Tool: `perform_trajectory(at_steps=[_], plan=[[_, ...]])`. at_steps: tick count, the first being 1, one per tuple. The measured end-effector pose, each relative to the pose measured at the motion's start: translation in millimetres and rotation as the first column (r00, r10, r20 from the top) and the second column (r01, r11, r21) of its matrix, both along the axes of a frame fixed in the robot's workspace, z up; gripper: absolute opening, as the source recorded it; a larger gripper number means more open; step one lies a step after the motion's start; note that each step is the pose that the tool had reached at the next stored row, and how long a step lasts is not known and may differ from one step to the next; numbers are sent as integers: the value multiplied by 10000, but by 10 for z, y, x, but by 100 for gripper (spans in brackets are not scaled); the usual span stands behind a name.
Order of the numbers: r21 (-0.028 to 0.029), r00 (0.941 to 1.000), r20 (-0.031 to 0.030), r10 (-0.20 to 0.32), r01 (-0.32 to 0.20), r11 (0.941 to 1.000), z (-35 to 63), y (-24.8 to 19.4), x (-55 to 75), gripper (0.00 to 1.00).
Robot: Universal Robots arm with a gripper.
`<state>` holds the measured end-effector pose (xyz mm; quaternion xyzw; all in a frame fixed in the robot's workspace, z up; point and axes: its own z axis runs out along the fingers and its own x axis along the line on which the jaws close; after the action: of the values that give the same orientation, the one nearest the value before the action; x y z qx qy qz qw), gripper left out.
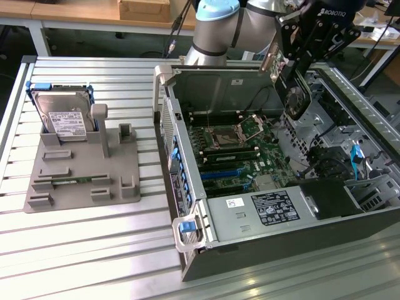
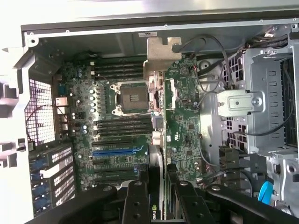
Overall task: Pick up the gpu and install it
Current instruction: 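Pick up the gpu and move the gpu toward the slot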
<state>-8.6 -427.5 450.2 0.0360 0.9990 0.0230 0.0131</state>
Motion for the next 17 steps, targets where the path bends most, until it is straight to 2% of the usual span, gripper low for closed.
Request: perform_trajectory(at_steps=[6, 9, 17], plan=[[-2, 9974, -1, 720, -720, 9974, -6, -10, 43, 26], [-1, 9972, 0, 745, -745, 9972, -8, -12, 116, 26], [-2, 9972, -1, 746, -746, 9972, -7, -12, 120, 26]])
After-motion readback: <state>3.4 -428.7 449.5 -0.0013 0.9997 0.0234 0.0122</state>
